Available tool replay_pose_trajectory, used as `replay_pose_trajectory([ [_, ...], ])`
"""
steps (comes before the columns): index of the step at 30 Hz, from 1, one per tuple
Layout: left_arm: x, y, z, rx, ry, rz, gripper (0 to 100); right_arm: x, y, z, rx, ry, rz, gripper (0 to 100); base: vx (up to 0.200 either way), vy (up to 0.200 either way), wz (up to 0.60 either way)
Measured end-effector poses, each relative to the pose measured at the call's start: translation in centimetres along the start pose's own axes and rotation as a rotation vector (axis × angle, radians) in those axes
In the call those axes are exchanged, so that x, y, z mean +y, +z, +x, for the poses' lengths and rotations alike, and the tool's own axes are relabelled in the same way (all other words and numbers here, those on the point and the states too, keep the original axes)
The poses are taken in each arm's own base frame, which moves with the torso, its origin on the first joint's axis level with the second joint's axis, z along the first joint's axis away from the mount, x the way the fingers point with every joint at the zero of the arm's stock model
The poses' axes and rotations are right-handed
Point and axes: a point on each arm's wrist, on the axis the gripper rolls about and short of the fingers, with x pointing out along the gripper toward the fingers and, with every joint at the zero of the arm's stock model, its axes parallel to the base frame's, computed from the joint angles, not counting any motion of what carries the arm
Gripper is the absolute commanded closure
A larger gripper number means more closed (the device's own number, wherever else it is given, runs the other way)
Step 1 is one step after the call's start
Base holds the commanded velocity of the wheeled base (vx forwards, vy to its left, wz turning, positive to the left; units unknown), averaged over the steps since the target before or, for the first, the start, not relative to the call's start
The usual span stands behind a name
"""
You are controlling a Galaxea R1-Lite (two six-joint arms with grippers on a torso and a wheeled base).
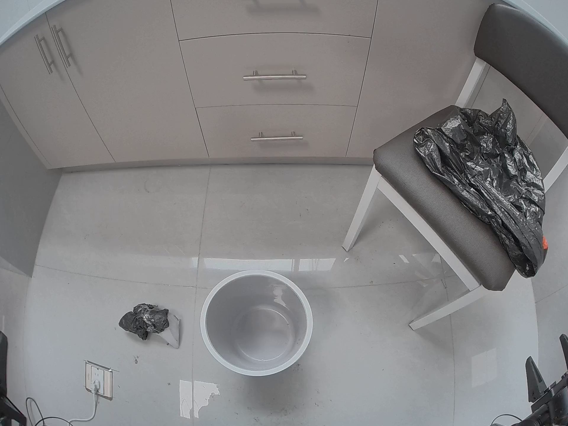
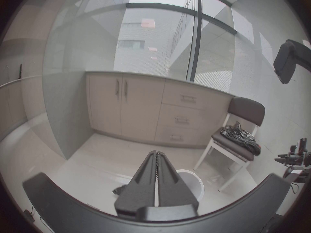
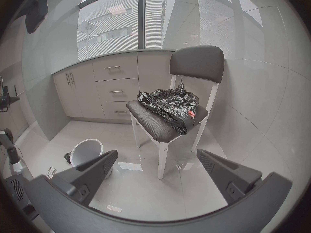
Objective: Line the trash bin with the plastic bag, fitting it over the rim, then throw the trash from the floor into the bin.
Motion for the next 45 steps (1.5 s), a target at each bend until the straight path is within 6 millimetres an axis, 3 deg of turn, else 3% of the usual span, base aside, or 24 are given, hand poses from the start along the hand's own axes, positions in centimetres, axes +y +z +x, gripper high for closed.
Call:
replay_pose_trajectory([
  [5,0.1,-1.3,0.5,0.096,-0.053,-0.013,100,0.0,1.0,-0.1,-0.051,0.0,0.065,0,0.0,0.0,0.0],
  [9,0.1,-1.7,0.6,0.124,-0.081,-0.043,100,-0.2,4.4,-0.5,-0.128,0.0,0.108,0,0.0,0.0,0.0],
  [12,0.1,-1.8,0.6,0.137,-0.105,-0.082,100,-0.3,8.1,-0.5,-0.173,0.004,0.105,0,0.0,0.0,0.0],
  [16,0.1,-1.9,0.5,0.15,-0.128,-0.123,100,-0.4,11.9,0.9,-0.19,0.008,0.102,0,0.0,0.0,0.0],
  [20,0.1,-1.9,0.5,0.16,-0.147,-0.153,100,-0.3,13.7,4.1,-0.166,-0.002,0.091,0,0.0,0.0,0.0],
  [24,0.1,-2.0,0.6,0.172,-0.159,-0.173,100,-0.3,13.5,8.0,-0.097,-0.038,0.073,0,0.0,0.0,0.0],
  [32,0.2,-2.4,0.7,0.2,-0.174,-0.199,100,-0.9,11.1,15.2,0.058,-0.196,0.043,0,0.0,0.0,0.0],
  [39,0.2,-2.6,1.0,0.225,-0.173,-0.208,100,-2.0,9.9,18.4,0.024,-0.35,0.047,0,0.0,0.0,0.0],
  [45,0.3,-2.7,1.5,0.254,-0.168,-0.212,100,-2.3,7.2,19.3,0.113,-0.4,0.036,0,0.0,0.0,0.0],
])
